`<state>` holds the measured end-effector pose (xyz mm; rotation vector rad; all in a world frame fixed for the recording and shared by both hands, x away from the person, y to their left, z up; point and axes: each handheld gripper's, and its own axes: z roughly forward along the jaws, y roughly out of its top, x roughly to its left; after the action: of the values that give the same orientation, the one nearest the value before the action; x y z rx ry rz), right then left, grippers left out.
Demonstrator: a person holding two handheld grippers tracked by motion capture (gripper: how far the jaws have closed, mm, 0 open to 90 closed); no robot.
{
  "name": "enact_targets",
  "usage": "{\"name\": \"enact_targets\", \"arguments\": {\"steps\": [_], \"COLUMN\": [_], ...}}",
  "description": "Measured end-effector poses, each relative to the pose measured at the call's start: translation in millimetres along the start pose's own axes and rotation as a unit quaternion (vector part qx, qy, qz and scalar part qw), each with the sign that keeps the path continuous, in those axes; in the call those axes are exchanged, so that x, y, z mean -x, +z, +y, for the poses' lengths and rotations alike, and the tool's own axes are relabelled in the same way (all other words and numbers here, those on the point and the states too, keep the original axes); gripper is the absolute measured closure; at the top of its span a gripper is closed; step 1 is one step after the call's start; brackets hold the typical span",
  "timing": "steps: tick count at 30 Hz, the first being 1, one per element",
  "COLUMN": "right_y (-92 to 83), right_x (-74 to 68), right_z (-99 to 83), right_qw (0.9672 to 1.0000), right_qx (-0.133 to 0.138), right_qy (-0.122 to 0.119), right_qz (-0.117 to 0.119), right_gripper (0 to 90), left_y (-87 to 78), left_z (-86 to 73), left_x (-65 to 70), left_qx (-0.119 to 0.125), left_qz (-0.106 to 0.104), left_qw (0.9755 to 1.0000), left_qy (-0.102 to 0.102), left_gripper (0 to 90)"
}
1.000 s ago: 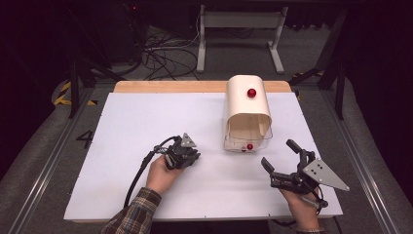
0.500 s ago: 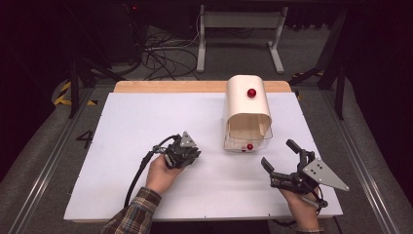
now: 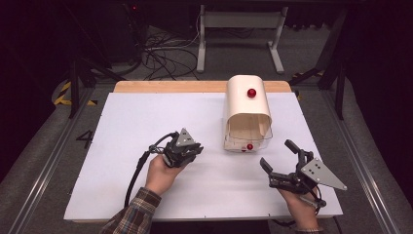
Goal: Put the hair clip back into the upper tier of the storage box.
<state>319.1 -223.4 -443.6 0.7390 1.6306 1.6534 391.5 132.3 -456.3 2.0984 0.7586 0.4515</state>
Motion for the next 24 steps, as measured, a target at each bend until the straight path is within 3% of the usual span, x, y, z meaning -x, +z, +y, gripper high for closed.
{"name": "enact_targets", "arguments": {"steps": [6,24], "right_y": [1.0,1.2], "right_x": [-0.7,-0.6], "right_z": [-0.7,-0.9], "right_qw": [1.0,1.0], "right_qx": [-0.002,-0.003], "right_qy": [0.0,0.0], "right_qz": [0.002,0.001], "right_gripper": [2.7,2.8], "left_y": [-11.0,-26.5], "left_z": [7.8,29.9], "left_x": [4.1,20.6], "left_qx": [0.031,0.078], "left_qz": [0.001,-0.004], "left_qw": [0.9995,0.9964], "left_qy": [0.008,0.032], "left_gripper": [79.9,80.0]}}
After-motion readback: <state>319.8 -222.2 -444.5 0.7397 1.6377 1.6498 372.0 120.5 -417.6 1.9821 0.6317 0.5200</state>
